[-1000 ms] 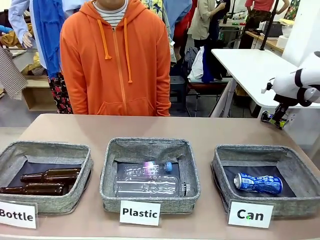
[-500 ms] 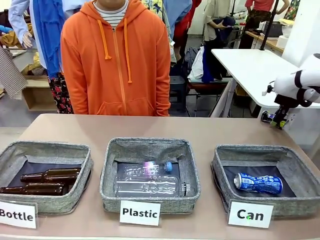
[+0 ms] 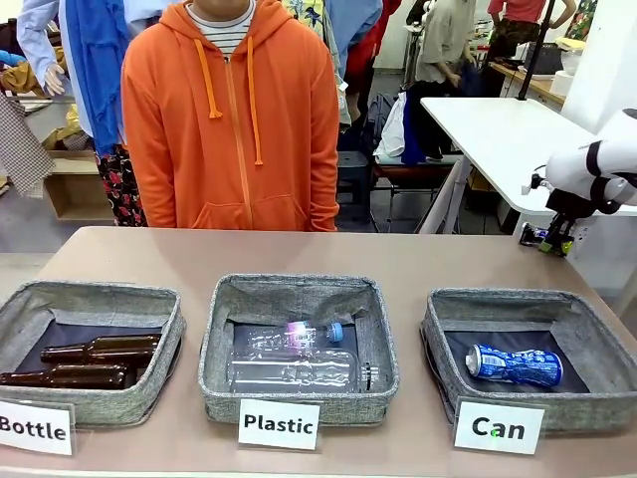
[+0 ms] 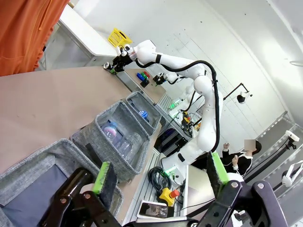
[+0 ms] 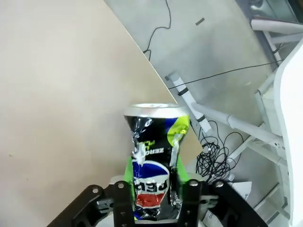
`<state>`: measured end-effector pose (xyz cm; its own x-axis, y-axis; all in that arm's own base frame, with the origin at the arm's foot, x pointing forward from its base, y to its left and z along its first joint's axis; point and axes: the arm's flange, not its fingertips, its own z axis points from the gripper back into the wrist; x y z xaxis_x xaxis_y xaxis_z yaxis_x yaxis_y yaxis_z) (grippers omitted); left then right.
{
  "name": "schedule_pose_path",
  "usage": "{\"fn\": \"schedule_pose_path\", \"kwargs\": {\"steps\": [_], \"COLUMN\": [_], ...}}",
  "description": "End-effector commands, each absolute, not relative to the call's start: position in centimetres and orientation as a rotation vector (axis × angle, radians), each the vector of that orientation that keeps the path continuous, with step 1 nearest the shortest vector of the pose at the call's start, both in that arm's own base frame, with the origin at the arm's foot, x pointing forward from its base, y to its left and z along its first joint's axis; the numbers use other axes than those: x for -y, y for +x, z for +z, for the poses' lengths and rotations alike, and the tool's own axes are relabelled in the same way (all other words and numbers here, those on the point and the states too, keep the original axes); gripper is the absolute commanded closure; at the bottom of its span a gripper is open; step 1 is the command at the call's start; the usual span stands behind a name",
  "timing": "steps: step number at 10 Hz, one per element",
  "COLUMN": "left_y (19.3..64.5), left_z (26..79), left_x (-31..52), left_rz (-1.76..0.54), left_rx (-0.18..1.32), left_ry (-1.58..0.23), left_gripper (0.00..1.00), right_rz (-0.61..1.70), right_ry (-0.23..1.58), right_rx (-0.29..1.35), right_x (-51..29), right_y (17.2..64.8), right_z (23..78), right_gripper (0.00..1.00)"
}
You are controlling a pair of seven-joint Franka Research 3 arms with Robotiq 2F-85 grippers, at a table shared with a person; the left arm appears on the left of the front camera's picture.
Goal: Sort the can waste into the basket.
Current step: Pick up the can waste from the table and place it in the right Fabric basket.
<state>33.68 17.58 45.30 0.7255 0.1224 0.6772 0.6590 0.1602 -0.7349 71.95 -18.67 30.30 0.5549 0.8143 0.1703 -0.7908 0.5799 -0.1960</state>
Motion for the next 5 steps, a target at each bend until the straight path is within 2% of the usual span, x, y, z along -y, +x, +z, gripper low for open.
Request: {"fn": "schedule_pose_path", "kwargs": {"steps": [1,4,5], "left_y": [33.4,33.4,33.4], "left_z": [45.5,45.5,45.5], "left_x": [-17.5,-17.5,-17.5], "left_rz": [-0.436,-0.436,-0.436], "left_rx": [0.700,0.700,0.700], "left_ry": [-1.375,-1.375,-1.375], "left_gripper": [0.00,0.00,0.00], "right_rz": [0.996,1.050,1.071], "right_ry": [-0.090,-0.005,0.037], "right_rx": [0.253,0.256,0.230], "right_x": [18.7,15.9,14.1], "right_y": [71.5,65.1,61.2], "right_z": [32.1,39.1,42.3], "right_gripper": [1.00,1.00,0.83]}}
